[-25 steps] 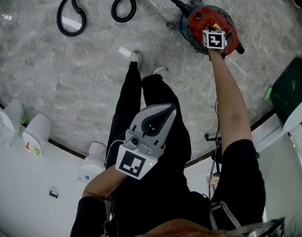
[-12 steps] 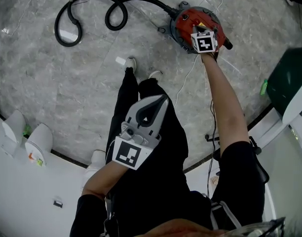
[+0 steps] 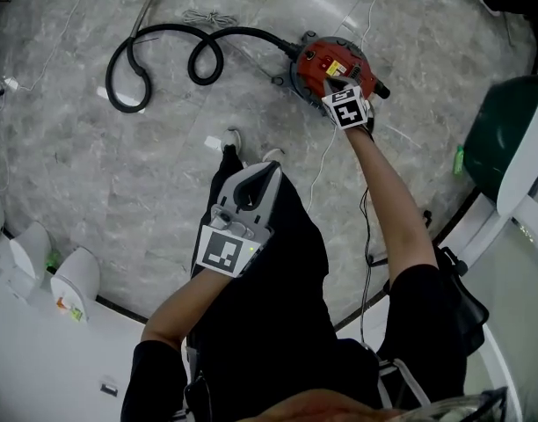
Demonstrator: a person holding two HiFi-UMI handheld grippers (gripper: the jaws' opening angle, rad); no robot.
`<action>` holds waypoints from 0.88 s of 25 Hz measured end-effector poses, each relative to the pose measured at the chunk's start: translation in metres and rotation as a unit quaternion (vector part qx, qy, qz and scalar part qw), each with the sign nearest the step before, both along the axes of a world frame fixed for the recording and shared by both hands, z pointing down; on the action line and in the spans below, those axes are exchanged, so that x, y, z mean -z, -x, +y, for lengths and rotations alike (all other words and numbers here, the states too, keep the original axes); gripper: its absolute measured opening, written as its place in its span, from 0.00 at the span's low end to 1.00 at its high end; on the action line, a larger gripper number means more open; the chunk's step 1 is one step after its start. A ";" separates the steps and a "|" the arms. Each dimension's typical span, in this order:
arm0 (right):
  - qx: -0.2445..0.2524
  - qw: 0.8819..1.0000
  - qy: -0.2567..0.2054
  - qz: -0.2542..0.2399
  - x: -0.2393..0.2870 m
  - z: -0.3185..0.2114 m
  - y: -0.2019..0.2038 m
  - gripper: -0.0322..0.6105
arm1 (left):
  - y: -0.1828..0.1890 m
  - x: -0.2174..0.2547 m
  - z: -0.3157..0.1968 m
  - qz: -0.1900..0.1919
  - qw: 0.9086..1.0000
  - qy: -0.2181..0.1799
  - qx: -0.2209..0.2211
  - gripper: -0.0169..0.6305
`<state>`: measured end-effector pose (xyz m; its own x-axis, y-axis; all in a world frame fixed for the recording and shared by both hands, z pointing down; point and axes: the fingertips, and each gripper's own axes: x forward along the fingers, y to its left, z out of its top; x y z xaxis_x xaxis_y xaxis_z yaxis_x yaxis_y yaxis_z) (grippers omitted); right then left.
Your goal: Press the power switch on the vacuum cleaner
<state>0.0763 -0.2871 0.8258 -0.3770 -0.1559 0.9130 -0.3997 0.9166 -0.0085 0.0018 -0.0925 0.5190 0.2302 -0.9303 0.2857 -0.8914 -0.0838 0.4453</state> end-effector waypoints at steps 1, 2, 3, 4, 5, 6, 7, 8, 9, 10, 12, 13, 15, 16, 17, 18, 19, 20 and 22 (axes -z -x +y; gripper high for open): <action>0.005 1.000 -0.007 0.001 0.012 0.003 -0.001 0.08 | 0.003 0.005 -0.001 0.004 1.000 -0.003 0.006 0.06; 0.005 1.000 -0.013 0.000 0.025 0.006 -0.002 0.08 | 0.006 0.010 -0.001 0.005 1.000 -0.006 0.009 0.06; 0.001 1.000 -0.018 -0.004 0.038 0.009 -0.002 0.08 | 0.008 0.016 -0.001 0.002 1.000 -0.008 0.007 0.06; -0.007 1.000 -0.022 -0.010 0.052 0.013 -0.003 0.08 | 0.009 0.021 0.000 -0.001 1.000 -0.011 0.003 0.06; -0.015 0.999 -0.026 -0.018 0.066 0.017 -0.003 0.08 | 0.009 0.028 0.001 -0.004 1.000 -0.015 -0.002 0.06; -0.024 0.999 -0.028 -0.027 0.080 0.023 -0.002 0.08 | 0.009 0.034 0.002 -0.006 1.000 -0.018 -0.008 0.06; -0.033 0.998 -0.029 -0.037 0.095 0.030 -0.002 0.08 | 0.009 0.041 0.004 -0.007 1.000 -0.021 -0.015 0.06; -0.045 0.997 -0.029 -0.049 0.111 0.038 -0.002 0.08 | 0.007 0.047 0.006 -0.009 0.999 -0.025 -0.022 0.06; -0.060 0.996 -0.029 -0.063 0.128 0.045 -0.001 0.08 | 0.005 0.053 0.007 -0.012 0.999 -0.029 -0.029 0.06; -0.075 0.994 -0.030 -0.079 0.147 0.052 -0.001 0.08 | 0.002 0.059 0.008 -0.016 0.999 -0.036 -0.036 0.06; -0.102 0.988 -0.040 -0.110 0.187 0.064 -0.002 0.08 | -0.002 0.070 0.010 -0.026 0.997 -0.049 -0.049 0.06; -0.114 0.985 -0.047 -0.124 0.207 0.070 -0.003 0.08 | -0.004 0.076 0.011 -0.029 0.997 -0.053 -0.055 0.06; -0.138 0.977 -0.059 -0.153 0.243 0.083 -0.006 0.08 | -0.008 0.086 0.014 -0.029 0.996 -0.058 -0.068 0.06; -0.149 0.973 -0.062 -0.167 0.260 0.092 -0.009 0.08 | -0.012 0.091 0.017 -0.028 0.995 -0.061 -0.076 0.06; -0.158 0.969 -0.063 -0.180 0.276 0.102 -0.013 0.08 | -0.016 0.097 0.020 -0.026 0.994 -0.065 -0.086 0.06; -0.166 0.965 -0.065 -0.192 0.290 0.112 -0.019 0.08 | -0.020 0.102 0.022 -0.024 0.993 -0.070 -0.095 0.06; -0.172 0.961 -0.068 -0.204 0.305 0.122 -0.024 0.08 | -0.023 0.109 0.023 -0.022 0.992 -0.076 -0.103 0.06; -0.176 0.957 -0.073 -0.218 0.319 0.130 -0.029 0.08 | -0.026 0.116 0.023 -0.023 0.990 -0.083 -0.109 0.06; -0.186 0.946 -0.088 -0.251 0.347 0.144 -0.037 0.08 | -0.030 0.135 0.020 -0.038 0.987 -0.102 -0.116 0.06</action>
<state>0.1133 -0.1429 0.4788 -0.6450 -0.4958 0.5814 -0.6808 0.7184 -0.1427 0.0320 -0.0721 0.3837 0.4294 -0.8949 0.1216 -0.8677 -0.3714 0.3305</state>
